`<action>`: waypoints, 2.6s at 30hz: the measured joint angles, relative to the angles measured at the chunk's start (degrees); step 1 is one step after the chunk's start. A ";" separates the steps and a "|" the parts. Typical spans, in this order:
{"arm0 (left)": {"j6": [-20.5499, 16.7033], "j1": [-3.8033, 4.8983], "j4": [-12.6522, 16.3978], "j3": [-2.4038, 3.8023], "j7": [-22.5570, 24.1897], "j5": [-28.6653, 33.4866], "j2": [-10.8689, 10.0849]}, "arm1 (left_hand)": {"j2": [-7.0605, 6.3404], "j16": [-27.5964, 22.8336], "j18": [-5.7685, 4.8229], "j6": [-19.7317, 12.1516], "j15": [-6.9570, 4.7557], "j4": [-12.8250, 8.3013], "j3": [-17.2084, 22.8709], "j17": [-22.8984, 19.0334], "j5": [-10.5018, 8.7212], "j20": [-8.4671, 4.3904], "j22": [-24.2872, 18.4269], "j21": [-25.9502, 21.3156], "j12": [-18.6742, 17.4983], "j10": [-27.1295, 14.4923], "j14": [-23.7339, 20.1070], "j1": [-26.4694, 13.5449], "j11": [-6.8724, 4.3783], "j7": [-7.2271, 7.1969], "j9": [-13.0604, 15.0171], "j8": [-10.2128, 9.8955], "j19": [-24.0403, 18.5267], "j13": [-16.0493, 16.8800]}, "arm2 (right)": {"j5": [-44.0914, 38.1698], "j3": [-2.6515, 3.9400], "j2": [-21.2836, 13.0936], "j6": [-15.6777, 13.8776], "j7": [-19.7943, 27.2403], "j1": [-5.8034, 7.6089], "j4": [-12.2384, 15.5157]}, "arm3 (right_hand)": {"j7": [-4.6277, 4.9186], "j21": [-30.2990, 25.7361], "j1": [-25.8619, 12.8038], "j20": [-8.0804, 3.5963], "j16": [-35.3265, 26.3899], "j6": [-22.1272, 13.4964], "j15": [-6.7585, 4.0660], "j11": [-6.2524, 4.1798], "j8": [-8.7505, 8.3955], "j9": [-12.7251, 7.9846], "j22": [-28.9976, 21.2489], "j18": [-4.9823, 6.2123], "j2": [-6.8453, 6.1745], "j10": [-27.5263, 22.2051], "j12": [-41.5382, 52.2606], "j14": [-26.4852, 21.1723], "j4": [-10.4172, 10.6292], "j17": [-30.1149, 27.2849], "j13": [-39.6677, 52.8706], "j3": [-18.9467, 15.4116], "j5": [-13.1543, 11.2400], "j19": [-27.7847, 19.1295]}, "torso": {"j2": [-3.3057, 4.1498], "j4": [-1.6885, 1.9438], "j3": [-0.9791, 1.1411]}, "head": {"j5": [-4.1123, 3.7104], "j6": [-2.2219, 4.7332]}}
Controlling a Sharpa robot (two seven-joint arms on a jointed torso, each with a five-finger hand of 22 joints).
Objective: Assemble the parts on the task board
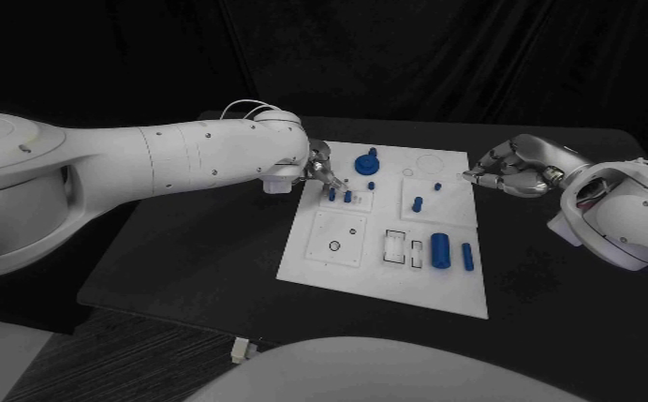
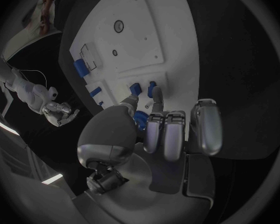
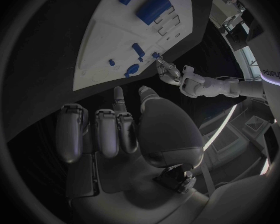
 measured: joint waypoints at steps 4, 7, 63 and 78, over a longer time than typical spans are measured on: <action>-1.49 1.49 0.90 0.01 0.79 -0.36 -0.79 | 0.00 0.00 0.00 0.00 0.00 0.54 -0.54 0.00 0.00 0.00 0.00 0.00 0.00 0.00 0.00 0.00 0.00 0.00 0.76 0.44 0.00 0.00 | 0.00 0.00 -0.03 0.05 -0.03 0.00 -0.05 | 0.00 0.00 0.00 0.00 0.00 0.00 0.00 0.00 0.00 0.00 0.00 0.00 0.00 0.00 0.00 0.00 0.00 0.00 0.00 0.00 0.00 0.00 | -0.02 -0.01 0.01 | -0.08 0.00; -2.04 2.43 1.09 0.04 1.16 -0.53 -1.05 | 0.00 0.00 0.00 0.00 0.00 0.79 -0.79 0.00 0.00 0.00 0.00 0.00 0.00 0.00 0.00 0.00 0.00 0.00 0.81 0.45 0.00 0.00 | 0.00 0.00 -0.02 0.09 -0.05 0.00 -0.10 | 0.00 0.00 0.00 0.00 0.00 0.00 0.00 0.00 0.00 0.00 0.00 0.00 0.00 0.00 0.00 0.00 0.00 0.00 0.00 0.00 0.00 0.00 | -0.05 -0.01 0.02 | -0.08 0.00; 11.86 1.04 -11.03 0.04 2.05 -1.18 7.14 | 1.75 0.00 0.00 -1.93 0.00 -0.95 -0.62 0.00 8.02 0.01 0.00 0.00 0.00 0.00 0.00 4.36 0.00 0.09 2.08 2.00 0.00 0.00 | 0.01 0.00 0.22 0.81 -0.28 -0.04 -0.21 | 0.18 0.00 0.00 0.00 0.00 -0.19 0.00 0.00 0.00 0.00 0.00 0.00 0.00 0.00 0.00 0.00 0.00 0.00 0.00 0.00 0.01 0.00 | 0.06 0.03 -0.07 | -0.15 0.00; 12.18 0.47 -11.25 0.04 1.81 -1.20 7.21 | 1.74 0.00 0.00 -1.22 0.00 -0.96 -0.62 0.00 10.05 0.00 0.00 0.00 0.00 -0.01 0.00 4.36 -0.02 -0.61 2.80 2.89 0.00 0.00 | 0.01 0.00 0.23 0.92 -0.33 -0.10 -0.21 | 0.18 0.00 0.00 0.00 0.00 -0.19 0.00 0.00 0.00 0.00 0.00 0.00 0.00 0.00 0.00 0.00 0.00 0.00 0.00 0.00 1.31 0.00 | 0.00 0.05 -0.01 | -0.20 0.00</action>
